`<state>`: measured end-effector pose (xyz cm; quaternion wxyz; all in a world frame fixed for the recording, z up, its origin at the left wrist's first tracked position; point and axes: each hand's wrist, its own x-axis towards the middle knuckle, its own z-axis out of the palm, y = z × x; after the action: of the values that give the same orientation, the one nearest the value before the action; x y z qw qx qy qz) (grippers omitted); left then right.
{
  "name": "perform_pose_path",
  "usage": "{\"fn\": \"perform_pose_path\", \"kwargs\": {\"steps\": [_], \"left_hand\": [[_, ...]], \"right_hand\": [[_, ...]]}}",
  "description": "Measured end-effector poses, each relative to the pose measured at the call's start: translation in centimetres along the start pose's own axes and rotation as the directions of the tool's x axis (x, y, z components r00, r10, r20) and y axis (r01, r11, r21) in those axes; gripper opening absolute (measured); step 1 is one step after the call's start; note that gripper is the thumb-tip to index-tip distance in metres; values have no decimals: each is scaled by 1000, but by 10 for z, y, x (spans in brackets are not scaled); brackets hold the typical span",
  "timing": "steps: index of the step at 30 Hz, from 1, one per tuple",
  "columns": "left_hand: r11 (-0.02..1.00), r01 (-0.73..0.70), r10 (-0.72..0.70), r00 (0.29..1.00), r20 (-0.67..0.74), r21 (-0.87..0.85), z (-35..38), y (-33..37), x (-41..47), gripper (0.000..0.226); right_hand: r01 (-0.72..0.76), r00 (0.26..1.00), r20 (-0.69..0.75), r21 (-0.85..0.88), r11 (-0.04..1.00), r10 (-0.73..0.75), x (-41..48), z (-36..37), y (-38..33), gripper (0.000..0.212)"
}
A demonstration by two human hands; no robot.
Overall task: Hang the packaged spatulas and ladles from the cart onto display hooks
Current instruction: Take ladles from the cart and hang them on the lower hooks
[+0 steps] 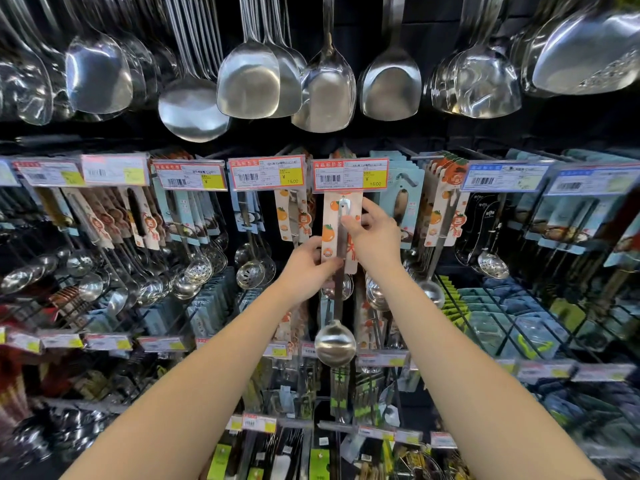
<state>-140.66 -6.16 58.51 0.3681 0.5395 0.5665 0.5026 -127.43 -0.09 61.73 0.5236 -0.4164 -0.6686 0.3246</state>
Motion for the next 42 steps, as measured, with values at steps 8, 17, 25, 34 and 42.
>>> {"fn": "perform_pose_path", "kwargs": {"steps": [8, 17, 25, 34, 42], "left_hand": [[991, 133, -132, 989, -58, 7, 6, 0, 43, 40], [958, 206, -206, 978, -18, 199, -5, -22, 31, 79], [677, -280, 183, 960, 213, 680, 5, -11, -4, 47], [486, -614, 271, 782, 561, 622, 132, 43, -50, 56], [340, -851, 295, 501, 814, 401, 314, 96, -120, 54]], "right_hand": [[-69, 998, -13, -234, 970, 67, 46, 8, 16, 25], [-197, 979, -13, -341, 919, 204, 31, 7, 28, 56], [-302, 953, -122, -464, 833, 278, -51, -33, 29, 39], [-409, 888, -259, -822, 396, 381, -154, -185, 34, 45], [-648, 746, -535, -720, 247, 397, -273, -359, 39, 37]]}}
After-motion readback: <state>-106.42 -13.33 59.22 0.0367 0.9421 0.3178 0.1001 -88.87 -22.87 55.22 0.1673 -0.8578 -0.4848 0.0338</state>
